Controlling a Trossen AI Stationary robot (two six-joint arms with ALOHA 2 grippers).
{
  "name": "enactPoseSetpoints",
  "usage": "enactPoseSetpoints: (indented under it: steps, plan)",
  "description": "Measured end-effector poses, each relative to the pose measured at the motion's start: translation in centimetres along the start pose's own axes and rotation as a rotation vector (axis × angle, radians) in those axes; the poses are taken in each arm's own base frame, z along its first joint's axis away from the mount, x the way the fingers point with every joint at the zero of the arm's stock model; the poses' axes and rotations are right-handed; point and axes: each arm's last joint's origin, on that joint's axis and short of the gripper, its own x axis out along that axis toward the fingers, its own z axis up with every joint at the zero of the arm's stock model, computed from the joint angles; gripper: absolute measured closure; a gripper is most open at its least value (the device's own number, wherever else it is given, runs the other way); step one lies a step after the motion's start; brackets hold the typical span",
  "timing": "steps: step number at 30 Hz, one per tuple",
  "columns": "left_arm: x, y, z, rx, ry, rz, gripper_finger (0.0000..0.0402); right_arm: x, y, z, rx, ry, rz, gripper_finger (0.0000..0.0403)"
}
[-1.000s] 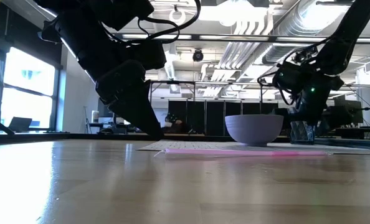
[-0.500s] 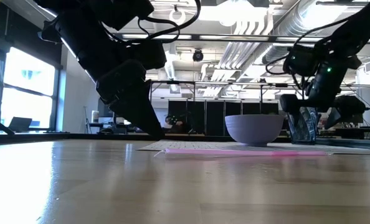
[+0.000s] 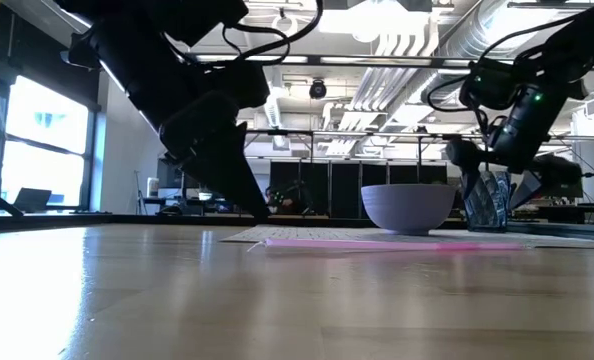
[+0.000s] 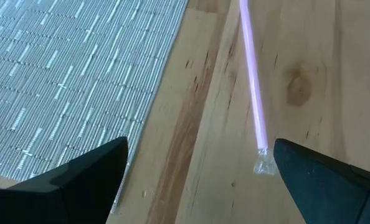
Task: Pick & Place Utensil
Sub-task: Put the pink straw into the blue cup
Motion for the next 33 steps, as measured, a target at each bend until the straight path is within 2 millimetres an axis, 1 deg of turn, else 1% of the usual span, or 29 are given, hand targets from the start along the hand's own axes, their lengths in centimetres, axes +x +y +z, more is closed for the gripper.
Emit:
enactPoseSetpoints:
  steps: [5, 9, 13, 18, 23, 29, 33]
  plan:
    - [-0.4, -1.1, 0.1, 0.044, -0.053, -0.021, 0.0005, -0.6, 0.0, -0.6, -0.011, 0.042, 0.02, 0.005]
    - [-0.8, -1.8, -0.1, 0.07, -0.076, -0.01, 0.0005, -1.6, 0.5, -0.6, -0.004, 0.046, 0.087, 0.0073]
    - [-1.4, -2.4, -0.1, 0.082, -0.1, -0.012, 0.0005, -3.4, 2.0, -0.5, -0.053, 0.034, 0.193, 0.0091]
    - [-2.8, -3.0, 0.4, 0.136, -0.134, -0.081, 0.0005, -5.9, 4.5, -1.0, -0.165, 0.005, 0.338, 0.0101]
    - [-3.5, -3.1, 0.6, 0.148, -0.144, -0.086, 0.0005, -8.1, 6.0, -2.8, -0.284, 0.001, 0.49, 0.0103]
    - [-4.4, -2.9, 1.0, 0.185, -0.156, -0.103, 0.0005, -11.5, 7.5, -5.8, -0.446, 0.0, 0.773, 0.0103]
    - [-5.5, -2.9, 1.6, 0.216, -0.194, -0.115, 0.0005, -13.2, 8.2, -7.7, -0.533, -0.02, 0.897, 0.0103]
